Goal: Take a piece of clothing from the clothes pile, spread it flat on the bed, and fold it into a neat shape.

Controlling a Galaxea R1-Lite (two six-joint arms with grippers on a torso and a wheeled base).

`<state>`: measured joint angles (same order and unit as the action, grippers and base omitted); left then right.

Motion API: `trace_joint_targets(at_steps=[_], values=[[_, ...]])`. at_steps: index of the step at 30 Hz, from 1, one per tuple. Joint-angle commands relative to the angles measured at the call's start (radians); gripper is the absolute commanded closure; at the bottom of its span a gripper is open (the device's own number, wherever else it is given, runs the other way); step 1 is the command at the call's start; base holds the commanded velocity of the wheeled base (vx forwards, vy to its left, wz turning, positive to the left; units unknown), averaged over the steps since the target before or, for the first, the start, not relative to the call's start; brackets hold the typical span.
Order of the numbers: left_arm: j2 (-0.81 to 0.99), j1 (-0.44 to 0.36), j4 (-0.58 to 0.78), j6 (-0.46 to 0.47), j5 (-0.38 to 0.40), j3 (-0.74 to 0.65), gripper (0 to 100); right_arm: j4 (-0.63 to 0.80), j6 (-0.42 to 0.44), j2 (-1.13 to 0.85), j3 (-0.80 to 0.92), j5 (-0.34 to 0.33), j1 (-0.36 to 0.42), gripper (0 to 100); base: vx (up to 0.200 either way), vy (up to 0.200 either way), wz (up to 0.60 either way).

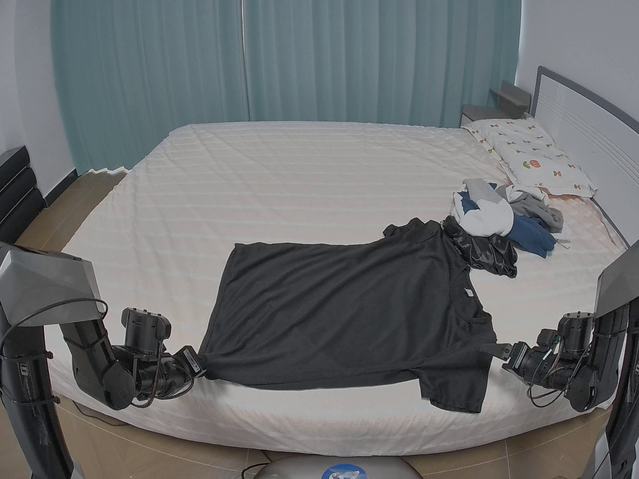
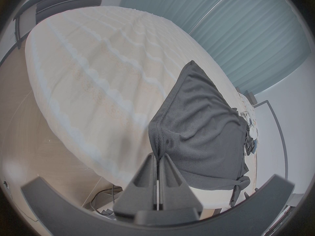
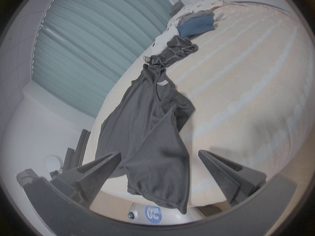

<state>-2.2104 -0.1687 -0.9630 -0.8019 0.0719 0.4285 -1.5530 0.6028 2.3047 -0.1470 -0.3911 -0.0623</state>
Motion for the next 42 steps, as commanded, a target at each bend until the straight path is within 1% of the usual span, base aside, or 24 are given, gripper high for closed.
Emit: trace_joint_targets(at_steps=[1, 8, 10, 12, 20, 21, 29, 32, 37, 42], values=[[-0.002, 0.002, 0.000, 0.000, 0.000, -0.001, 100, -0.012, -0.012, 0.004, 0.027, -0.017, -0.001, 0, 0.000, 0.000, 0.00], [-0.002, 0.000, 0.000, 0.000, 0.000, -0.001, 100, -0.010, -0.026, 0.042, 0.021, -0.025, 0.015, 0, 0.000, 0.000, 0.00], [-0.002, 0.000, 0.000, 0.000, 0.000, -0.001, 100, -0.012, -0.063, 0.081, 0.009, -0.026, 0.016, 0, 0.000, 0.000, 0.00], [-0.002, 0.000, 0.000, 0.000, 0.000, -0.001, 100, -0.012, -0.080, 0.101, -0.003, -0.026, 0.016, 0, 0.000, 0.000, 0.00], [-0.002, 0.000, 0.000, 0.000, 0.000, -0.001, 100, -0.012, -0.083, 0.114, -0.025, -0.028, 0.029, 0, 0.000, 0.000, 0.00], [-0.002, 0.000, 0.000, 0.000, 0.000, -0.001, 100, -0.012, -0.083, 0.114, -0.025, -0.028, 0.030, 100, 0.000, 0.000, 0.00], [-0.002, 0.000, 0.000, 0.000, 0.000, 0.001, 100, -0.012, -0.092, 0.114, -0.026, -0.028, 0.029, 100, 0.000, 0.000, 0.00], [-0.002, 0.000, 0.000, 0.000, 0.000, -0.001, 100, -0.012, -0.103, 0.113, -0.019, -0.057, 0.027, 100, 0.000, 0.000, 0.00], [-0.002, 0.000, 0.000, 0.000, 0.000, 0.001, 100, -0.012, -0.116, 0.101, -0.005, -0.065, 0.019, 100, 0.000, 0.000, 0.00], [0.003, 0.005, 0.000, 0.000, -0.001, 0.001, 100, -0.013, -0.147, 0.058, 0.060, -0.066, -0.005, 100, 0.000, 0.000, 0.00]])
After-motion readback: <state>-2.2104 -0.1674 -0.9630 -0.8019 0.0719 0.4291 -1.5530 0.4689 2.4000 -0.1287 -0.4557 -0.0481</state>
